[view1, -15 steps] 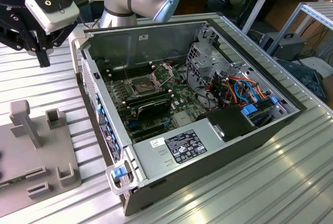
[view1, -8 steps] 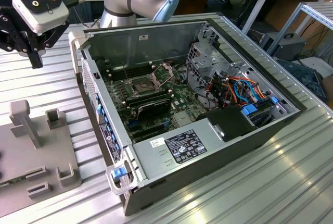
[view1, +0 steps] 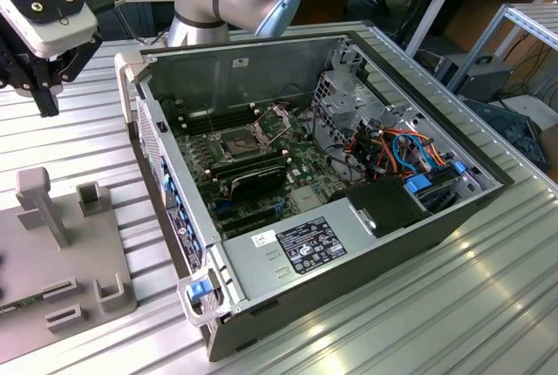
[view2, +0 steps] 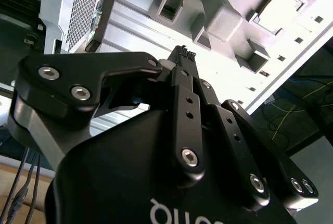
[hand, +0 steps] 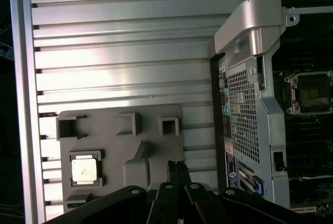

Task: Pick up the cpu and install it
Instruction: 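Reach for the cpu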

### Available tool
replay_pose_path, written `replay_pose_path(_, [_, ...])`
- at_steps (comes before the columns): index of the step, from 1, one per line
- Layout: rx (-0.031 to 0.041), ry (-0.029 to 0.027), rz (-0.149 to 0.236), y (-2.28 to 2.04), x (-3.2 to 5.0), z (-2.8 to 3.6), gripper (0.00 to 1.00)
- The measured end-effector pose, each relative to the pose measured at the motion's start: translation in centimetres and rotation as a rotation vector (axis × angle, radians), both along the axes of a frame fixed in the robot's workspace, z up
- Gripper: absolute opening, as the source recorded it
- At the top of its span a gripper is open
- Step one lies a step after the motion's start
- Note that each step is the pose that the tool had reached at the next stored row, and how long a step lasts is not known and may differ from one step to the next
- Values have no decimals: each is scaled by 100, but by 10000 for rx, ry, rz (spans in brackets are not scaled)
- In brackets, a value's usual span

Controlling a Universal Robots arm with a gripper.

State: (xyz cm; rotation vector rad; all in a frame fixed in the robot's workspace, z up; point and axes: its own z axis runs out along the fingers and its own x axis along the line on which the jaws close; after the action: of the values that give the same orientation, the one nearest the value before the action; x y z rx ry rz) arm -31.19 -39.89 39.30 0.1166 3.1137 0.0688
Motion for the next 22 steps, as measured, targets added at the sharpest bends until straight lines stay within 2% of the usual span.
replay_pose_path(14, [0,0,0,0,-264,-1,11])
replay_pose_path(22, [0,0,0,0,-297,-2,11])
